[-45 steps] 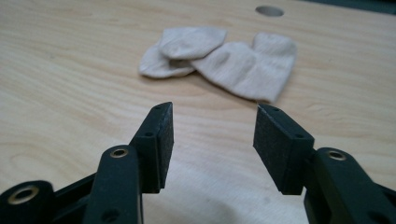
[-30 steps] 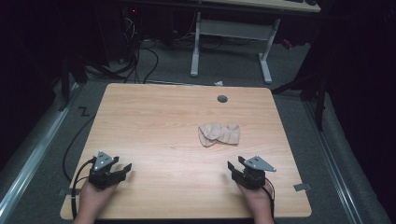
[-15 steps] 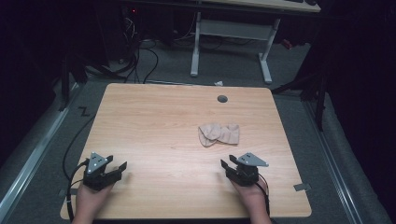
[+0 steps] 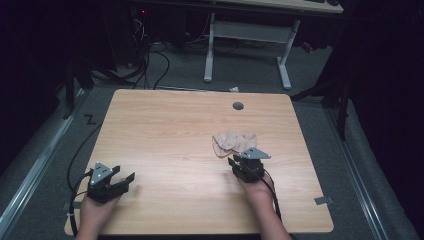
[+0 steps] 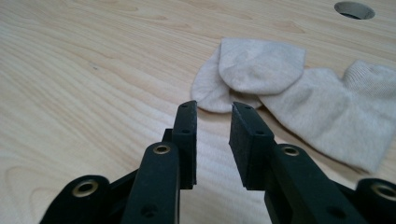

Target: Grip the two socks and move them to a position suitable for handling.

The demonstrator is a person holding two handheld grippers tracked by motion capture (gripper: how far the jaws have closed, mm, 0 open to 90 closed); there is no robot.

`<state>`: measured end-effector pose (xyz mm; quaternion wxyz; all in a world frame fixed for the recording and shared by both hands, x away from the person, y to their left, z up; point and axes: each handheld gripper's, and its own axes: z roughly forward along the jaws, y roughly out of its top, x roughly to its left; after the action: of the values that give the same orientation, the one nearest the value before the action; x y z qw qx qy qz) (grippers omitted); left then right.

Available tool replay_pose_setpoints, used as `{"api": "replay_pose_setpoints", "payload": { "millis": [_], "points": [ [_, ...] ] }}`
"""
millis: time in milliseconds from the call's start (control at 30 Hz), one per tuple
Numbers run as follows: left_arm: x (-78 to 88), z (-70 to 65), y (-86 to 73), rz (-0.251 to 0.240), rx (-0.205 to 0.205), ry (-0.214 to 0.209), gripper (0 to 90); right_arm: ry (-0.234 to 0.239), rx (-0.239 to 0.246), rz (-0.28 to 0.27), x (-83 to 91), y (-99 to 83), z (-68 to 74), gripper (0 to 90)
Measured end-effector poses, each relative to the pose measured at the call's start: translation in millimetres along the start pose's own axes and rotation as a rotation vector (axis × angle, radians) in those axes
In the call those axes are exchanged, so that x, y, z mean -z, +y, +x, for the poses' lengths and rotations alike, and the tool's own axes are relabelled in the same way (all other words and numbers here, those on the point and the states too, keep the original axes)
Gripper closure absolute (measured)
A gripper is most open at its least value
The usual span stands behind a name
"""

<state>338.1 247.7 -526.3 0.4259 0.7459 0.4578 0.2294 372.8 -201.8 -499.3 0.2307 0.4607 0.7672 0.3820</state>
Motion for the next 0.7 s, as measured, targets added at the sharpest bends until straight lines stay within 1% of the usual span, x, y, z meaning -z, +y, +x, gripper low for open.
{"api": "replay_pose_setpoints", "payload": {
  "millis": [133,167,200,300,400,500,567,633,700],
  "points": [
    [2.0,-3.5,1.4,-0.017,-0.014,-0.006,37.3,0.000,-0.007,0.035,-17.3,12.0,-1.1,73.1],
    [2.8,-4.8,2.3,-0.024,-0.016,-0.021,38.9,-0.002,-0.014,0.043,-24.2,16.2,-0.7,72.0],
    [2.8,-4.8,2.3,-0.024,-0.016,-0.021,39.5,-0.002,-0.014,0.043,-24.2,16.2,-0.7,72.0],
    [1.7,-6.2,2.9,-0.016,-0.024,-0.029,39.5,-0.005,-0.013,0.067,-35.7,21.5,1.7,70.4],
    [-0.3,-6.8,2.7,-0.002,-0.032,-0.031,39.5,-0.012,-0.007,0.084,-45.9,23.2,3.7,68.6],
    [-4.6,-8.5,1.5,0.041,-0.049,-0.018,39.0,-0.029,-0.025,0.103,-52.9,22.3,2.9,67.4],
    [-5.0,-9.5,1.5,0.041,-0.053,-0.017,39.1,-0.036,-0.033,0.109,-56.1,21.2,1.4,67.4],
    [-3.4,-10.8,2.6,0.028,-0.058,-0.015,39.1,-0.036,-0.043,0.118,-58.4,19.8,0.9,67.1],
    [-2.5,-11.5,3.2,0.022,-0.061,-0.017,39.1,-0.036,-0.039,0.119,-58.7,19.6,0.9,67.0]
  ]
}}
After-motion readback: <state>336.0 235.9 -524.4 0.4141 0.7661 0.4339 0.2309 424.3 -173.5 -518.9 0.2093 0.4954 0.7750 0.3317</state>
